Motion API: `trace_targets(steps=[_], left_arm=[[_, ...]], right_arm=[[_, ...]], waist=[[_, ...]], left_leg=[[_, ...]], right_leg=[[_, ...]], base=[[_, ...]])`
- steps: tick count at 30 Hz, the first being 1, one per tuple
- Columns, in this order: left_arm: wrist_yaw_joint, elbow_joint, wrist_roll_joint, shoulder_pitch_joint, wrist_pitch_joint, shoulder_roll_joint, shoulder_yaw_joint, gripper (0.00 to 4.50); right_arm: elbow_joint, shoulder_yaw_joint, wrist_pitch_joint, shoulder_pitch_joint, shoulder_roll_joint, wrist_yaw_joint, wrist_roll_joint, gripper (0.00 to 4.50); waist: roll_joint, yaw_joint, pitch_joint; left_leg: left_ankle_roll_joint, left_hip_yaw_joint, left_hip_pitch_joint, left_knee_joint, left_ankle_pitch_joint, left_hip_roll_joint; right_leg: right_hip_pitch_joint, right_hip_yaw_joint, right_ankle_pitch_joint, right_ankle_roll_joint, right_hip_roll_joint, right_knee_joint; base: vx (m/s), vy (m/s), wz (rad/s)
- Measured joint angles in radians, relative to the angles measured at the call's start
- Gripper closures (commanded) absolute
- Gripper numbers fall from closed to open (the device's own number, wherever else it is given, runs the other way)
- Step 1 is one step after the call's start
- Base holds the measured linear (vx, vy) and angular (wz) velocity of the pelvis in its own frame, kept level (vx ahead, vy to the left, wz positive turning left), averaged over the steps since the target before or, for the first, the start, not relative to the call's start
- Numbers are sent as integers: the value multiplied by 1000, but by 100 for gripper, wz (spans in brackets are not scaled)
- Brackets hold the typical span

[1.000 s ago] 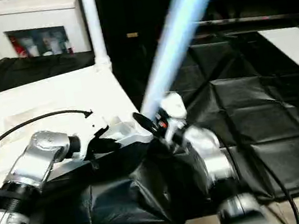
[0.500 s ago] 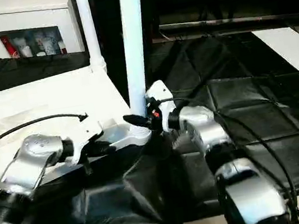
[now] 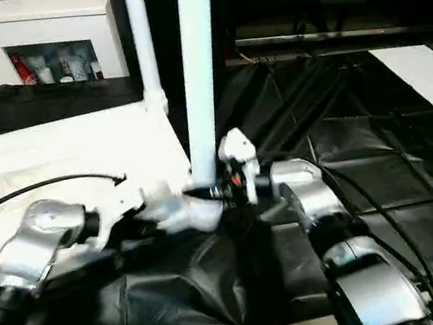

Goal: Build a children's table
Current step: Insert table leg to table base, then rotate leg to tighten

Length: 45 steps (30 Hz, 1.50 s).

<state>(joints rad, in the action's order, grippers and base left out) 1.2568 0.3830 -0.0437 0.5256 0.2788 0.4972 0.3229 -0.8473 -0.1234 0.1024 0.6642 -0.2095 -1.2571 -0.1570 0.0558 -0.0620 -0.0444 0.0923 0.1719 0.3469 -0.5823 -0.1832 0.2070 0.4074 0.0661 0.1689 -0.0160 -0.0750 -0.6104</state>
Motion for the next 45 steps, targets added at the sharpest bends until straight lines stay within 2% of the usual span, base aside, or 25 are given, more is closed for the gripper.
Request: trace_targets(steps=[4,6,10,12,13,16,17,18,19,20,21,22,23,24,25,26,27,28,29,31,32,33,35,44,45], left_arm=[[0,31,-5,10,-22,-8,3,450],[-43,89,-32,41,-41,-41,2,450],[-157,195,-51,93,-43,-103,-13,450],[-211,233,-52,117,-18,-137,-19,450],[-241,258,-55,134,-7,-157,-20,450],[-323,322,-67,179,23,-212,-26,450],[-353,357,-69,200,29,-235,-33,450],[-391,395,-68,218,39,-263,-48,450],[-428,424,-69,242,54,-287,-54,450],[-467,461,-69,268,72,-316,-61,450],[-495,475,-69,280,84,-337,-64,450],[-528,495,-69,292,98,-360,-64,450],[-567,501,-70,298,110,-381,-71,450],[-586,505,-69,301,119,-395,-75,450],[-600,505,-67,304,129,-408,-84,450],[-618,506,-66,317,146,-422,-91,450],[-639,506,-65,319,153,-438,-95,450],[-653,506,-64,321,160,-448,-98,450],[-662,506,-62,322,166,-452,-102,450],[-672,506,-59,322,176,-459,-110,450],[-674,507,-59,322,177,-460,-111,450],[-675,507,-58,322,177,-459,-112,450],[-675,507,-56,323,175,-456,-113,450],[-669,507,-49,322,169,-443,-112,450],[-661,507,-49,321,159,-439,-111,450]], right_arm=[[0,-1,25,-6,0,13,0,260],[-22,3,43,-4,6,96,5,260],[-64,33,61,7,47,312,34,260],[-86,48,54,18,68,420,38,260],[-104,60,43,30,81,482,38,260],[-150,92,5,68,117,650,39,260],[-170,102,-12,87,131,717,39,260],[-191,117,-19,106,149,779,33,260],[-210,135,-32,127,159,850,33,260],[-227,142,-44,147,172,924,33,260],[-233,148,-52,155,179,970,36,260],[-240,154,-54,155,182,1010,37,260],[-258,158,-60,175,194,1071,43,260],[-267,162,-62,183,201,1112,46,260],[-276,163,-68,198,208,1150,51,260],[-275,166,-68,209,210,1190,55,261],[-279,169,-69,212,209,1214,56,261],[-284,174,-69,216,211,1231,56,261],[-294,175,-69,221,212,1245,57,261],[-299,180,-69,228,218,1266,60,261],[-303,184,-69,230,222,1274,64,261],[-303,186,-69,232,223,1277,67,261],[-304,192,-69,234,226,1279,71,261],[-315,196,-55,241,231,1263,77,261],[-315,199,-49,240,231,1251,77,226]], waist=[[-1,1,2],[-4,0,2],[-7,4,0],[-11,7,-3],[-14,9,-5],[-30,20,-13],[-37,26,-16],[-46,29,-21],[-51,30,-24],[-59,26,-30],[-59,20,-34],[-47,3,-34],[-15,-3,-32],[-10,-7,-32],[-26,-26,-27],[-44,-35,-21],[-38,-34,-18],[-35,-33,-15],[-33,-28,-13],[-29,-23,-13],[-28,-20,-13],[-28,-19,-13],[-32,-16,-8],[-32,-3,-7],[-32,-1,-8]], left_leg=[[0,0,-2,-1,0,0],[0,-1,-13,-1,0,0],[0,-3,-15,-4,0,-1],[0,-6,-15,-3,0,-1],[0,-8,-14,-3,0,-1],[0,-24,-14,-1,0,0],[0,-27,-15,-2,0,0],[-1,-29,-16,0,0,1],[-1,-30,-15,0,0,2],[-1,-26,-10,3,0,2],[-1,-17,-11,4,0,2],[-1,10,-21,8,0,2],[-2,30,-38,-3,-3,-5],[-10,29,-36,-34,-31,-2],[-33,11,-38,-62,-58,-5],[-17,-25,-39,-52,-58,-21],[-8,-32,-35,-31,-53,-23],[0,-29,-35,-14,-48,-22],[0,-20,-35,-9,-44,-22],[-1,-6,-35,-16,-34,-23],[-1,-7,-40,-15,-34,-23],[-1,-8,-39,-11,-34,-21],[-1,-14,-32,-3,-34,-19],[-1,-14,-28,2,-34,-19],[-1,-14,-26,2,-34,-19]], right_leg=[[-3,0,0,0,0,0],[-8,0,3,5,0,0],[-10,3,4,6,-1,2],[-11,8,4,6,-1,13],[-13,12,4,6,-2,21],[-27,42,4,6,-6,54],[-30,56,4,6,-12,64],[-38,69,4,6,-16,73],[-46,78,5,3,-20,77],[-43,77,20,-13,-21,53],[-38,69,50,-31,-24,16],[-29,43,68,-39,-24,-29],[-13,6,72,-10,-21,-43],[-9,2,69,-2,-16,-41],[-10,16,68,-1,-18,-37],[-7,38,67,0,-20,-25],[-4,40,67,1,-16,-8],[-3,39,64,-2,-15,4],[-3,33,38,-21,-15,11],[-5,21,-8,-26,-19,10],[-6,23,-7,-20,-19,12],[-6,28,-7,-20,-19,19],[-6,38,-7,-19,-17,36],[-5,39,-7,-19,-17,40],[-5,39,-7,-19,-17,42]], base=[[0,0,0],[0,0,0],[-26,1,-2],[-55,21,-9],[-55,30,-11],[-56,53,-11],[-59,58,-6],[-55,54,-2],[-55,54,-2],[-90,35,-1],[-72,-24,17],[-72,-24,17],[35,-125,28],[95,-78,-17],[95,-78,-17],[94,26,-36],[0,0,0],[0,0,0],[21,-33,23],[0,0,0],[0,0,0],[0,0,0],[0,0,0],[0,0,0],[0,0,0]])
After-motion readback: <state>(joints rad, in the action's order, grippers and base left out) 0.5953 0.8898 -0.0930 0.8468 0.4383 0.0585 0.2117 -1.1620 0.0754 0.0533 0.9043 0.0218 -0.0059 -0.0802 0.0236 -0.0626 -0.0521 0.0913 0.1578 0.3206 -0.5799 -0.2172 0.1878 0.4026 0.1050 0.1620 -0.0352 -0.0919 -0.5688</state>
